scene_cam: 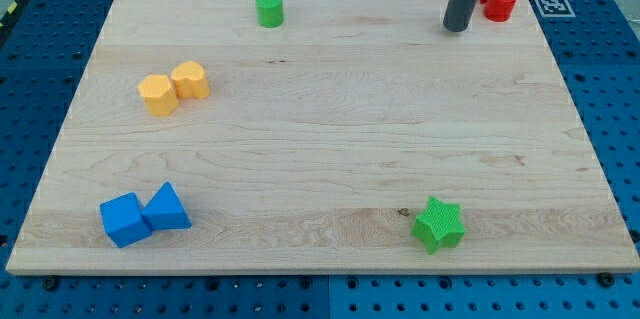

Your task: Place the green circle close to the green star

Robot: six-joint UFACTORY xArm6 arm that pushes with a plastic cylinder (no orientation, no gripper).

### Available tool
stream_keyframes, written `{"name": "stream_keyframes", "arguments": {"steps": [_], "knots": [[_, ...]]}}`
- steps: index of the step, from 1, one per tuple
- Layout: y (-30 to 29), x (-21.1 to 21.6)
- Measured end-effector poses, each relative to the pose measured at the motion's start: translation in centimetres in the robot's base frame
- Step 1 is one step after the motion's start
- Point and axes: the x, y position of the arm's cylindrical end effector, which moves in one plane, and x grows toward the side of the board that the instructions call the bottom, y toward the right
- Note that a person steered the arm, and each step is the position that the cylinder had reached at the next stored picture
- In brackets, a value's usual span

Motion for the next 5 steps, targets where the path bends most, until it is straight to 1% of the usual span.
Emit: {"name": "stream_keyframes", "arguments": {"steps": [3,4,5], "knots": [[-0.7,-0.2],[-2.1,-0.7],[-6.9,-0.9]]}}
